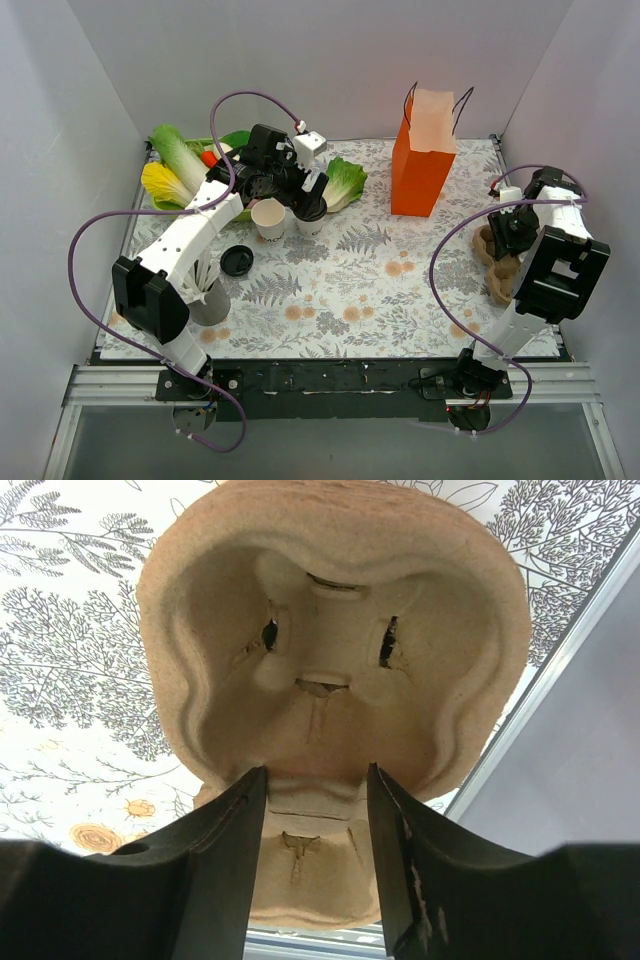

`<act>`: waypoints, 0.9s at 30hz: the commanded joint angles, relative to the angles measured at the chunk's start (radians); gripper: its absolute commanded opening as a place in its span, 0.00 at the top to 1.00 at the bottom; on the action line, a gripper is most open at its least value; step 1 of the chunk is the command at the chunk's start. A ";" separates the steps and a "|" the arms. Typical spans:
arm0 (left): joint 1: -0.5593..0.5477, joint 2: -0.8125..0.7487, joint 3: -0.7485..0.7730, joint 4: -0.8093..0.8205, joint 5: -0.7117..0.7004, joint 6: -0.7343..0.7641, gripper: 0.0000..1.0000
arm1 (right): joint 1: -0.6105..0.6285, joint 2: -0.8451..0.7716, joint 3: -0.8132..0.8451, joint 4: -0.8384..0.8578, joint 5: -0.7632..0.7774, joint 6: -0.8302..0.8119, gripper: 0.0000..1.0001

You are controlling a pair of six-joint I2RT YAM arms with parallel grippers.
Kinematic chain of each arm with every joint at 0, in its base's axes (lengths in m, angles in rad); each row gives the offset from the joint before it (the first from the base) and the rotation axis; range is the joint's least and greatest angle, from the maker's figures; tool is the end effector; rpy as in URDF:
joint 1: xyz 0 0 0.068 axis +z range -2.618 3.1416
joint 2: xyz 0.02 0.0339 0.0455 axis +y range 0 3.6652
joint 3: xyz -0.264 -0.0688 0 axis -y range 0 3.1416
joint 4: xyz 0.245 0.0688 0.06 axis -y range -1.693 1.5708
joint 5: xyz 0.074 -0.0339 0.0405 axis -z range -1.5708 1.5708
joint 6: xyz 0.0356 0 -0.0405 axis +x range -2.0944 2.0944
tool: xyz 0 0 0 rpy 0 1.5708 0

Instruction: Pack the takeout coffee

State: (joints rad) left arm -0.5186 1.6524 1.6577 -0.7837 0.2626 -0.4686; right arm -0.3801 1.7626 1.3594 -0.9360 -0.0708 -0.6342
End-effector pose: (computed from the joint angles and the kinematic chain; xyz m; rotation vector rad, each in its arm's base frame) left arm 0.3110 -0.1881 0.3618 0.1968 2.4485 -0.7713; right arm 0.3207 -0.1254 0.2251 -0.3798 2.8791 -0.0742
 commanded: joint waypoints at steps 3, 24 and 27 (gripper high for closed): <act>0.000 0.000 0.014 -0.003 0.013 0.002 0.02 | -0.006 0.003 0.021 0.008 -0.003 0.007 0.55; 0.002 0.004 0.040 -0.008 0.032 0.005 0.02 | -0.057 -0.144 0.193 -0.173 -0.170 0.024 0.99; 0.002 0.015 0.060 -0.017 0.032 -0.001 0.02 | -0.059 -0.189 0.217 -0.167 -0.242 0.056 0.99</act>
State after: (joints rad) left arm -0.5186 1.6657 1.6642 -0.7895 0.2764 -0.4686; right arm -0.4370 1.6161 1.5528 -1.0531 -0.2031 -0.6083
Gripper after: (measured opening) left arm 0.981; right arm 0.438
